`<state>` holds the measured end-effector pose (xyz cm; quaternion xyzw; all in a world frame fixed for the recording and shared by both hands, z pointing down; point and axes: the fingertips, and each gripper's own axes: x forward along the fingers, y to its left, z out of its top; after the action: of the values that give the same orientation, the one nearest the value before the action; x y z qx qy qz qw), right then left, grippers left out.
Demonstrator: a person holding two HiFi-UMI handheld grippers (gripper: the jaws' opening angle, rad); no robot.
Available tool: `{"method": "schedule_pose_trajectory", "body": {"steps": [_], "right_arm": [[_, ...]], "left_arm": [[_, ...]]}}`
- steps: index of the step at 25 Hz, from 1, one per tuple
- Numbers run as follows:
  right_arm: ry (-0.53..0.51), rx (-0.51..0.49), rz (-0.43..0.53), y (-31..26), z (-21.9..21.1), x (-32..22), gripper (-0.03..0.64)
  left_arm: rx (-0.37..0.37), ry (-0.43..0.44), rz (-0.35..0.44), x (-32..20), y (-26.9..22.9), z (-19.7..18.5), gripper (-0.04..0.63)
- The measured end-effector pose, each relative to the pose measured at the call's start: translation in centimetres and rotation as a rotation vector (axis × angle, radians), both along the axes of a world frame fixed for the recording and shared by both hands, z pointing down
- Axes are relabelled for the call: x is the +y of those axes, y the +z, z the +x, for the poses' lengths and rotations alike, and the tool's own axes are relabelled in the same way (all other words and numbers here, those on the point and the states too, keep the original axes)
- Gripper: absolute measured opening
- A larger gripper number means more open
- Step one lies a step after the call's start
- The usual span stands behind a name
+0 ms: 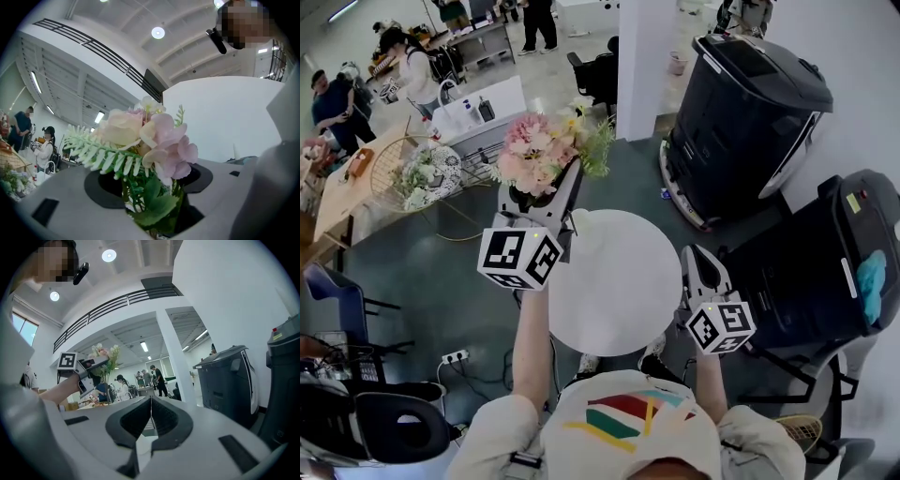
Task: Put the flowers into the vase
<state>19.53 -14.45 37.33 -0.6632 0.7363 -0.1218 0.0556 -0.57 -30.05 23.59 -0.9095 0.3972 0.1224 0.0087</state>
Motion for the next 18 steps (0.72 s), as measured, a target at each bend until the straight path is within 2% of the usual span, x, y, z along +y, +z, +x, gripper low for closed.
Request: {"method": "schedule_pose_trajectory", "body": {"steps": [8, 18], "right_arm": [[0.004, -0.001, -0.011, 0.6, 0.5, -0.4, 0.014], [0.005, -0.002, -0.033, 1.6, 1.0, -1.0, 0.014]], "left_arm": [[0.001, 0.009, 0.034, -0.5, -0.6, 0.9, 0.316], [0.011, 0.003, 0.04, -1.8, -0.1, 1.3, 0.314]]}}
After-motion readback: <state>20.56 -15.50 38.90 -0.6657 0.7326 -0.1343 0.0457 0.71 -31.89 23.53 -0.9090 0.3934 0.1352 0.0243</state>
